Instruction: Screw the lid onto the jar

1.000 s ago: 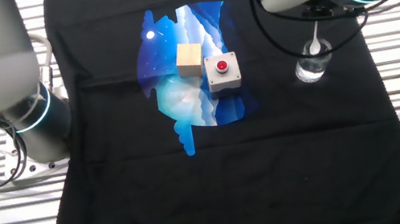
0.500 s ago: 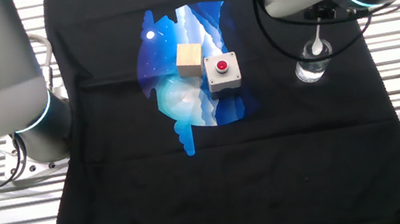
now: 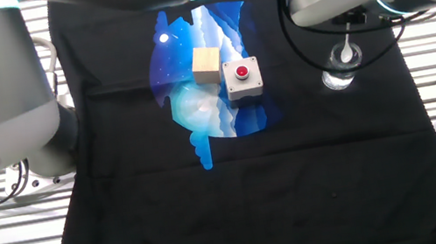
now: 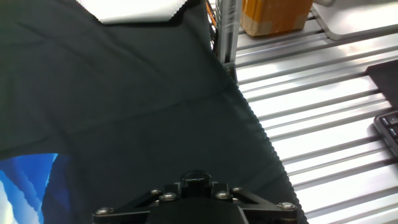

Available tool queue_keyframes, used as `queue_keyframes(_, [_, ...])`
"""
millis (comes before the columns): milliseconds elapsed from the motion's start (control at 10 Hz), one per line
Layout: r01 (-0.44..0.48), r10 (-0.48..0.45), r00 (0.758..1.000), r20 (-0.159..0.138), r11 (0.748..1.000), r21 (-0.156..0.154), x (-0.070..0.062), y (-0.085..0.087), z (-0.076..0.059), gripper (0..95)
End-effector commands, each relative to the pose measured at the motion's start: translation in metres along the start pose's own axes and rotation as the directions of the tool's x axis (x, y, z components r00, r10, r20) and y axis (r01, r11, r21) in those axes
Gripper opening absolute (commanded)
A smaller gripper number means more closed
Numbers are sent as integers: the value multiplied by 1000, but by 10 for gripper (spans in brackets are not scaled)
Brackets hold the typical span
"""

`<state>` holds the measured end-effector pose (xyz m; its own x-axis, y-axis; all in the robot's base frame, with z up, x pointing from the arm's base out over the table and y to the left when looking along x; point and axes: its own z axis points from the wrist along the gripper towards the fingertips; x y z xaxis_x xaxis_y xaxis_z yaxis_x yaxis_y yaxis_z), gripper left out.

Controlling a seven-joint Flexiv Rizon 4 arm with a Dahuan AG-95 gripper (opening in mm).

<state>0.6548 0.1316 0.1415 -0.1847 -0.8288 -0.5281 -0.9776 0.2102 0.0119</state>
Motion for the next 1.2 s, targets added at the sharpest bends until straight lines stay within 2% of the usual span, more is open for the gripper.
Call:
queue_keyframes(100, [2, -2, 1000, 3, 1000, -1, 1, -1, 1, 0])
queue_keyframes(1200, [17, -17, 1000, 20, 1000, -5, 10, -1, -1, 0])
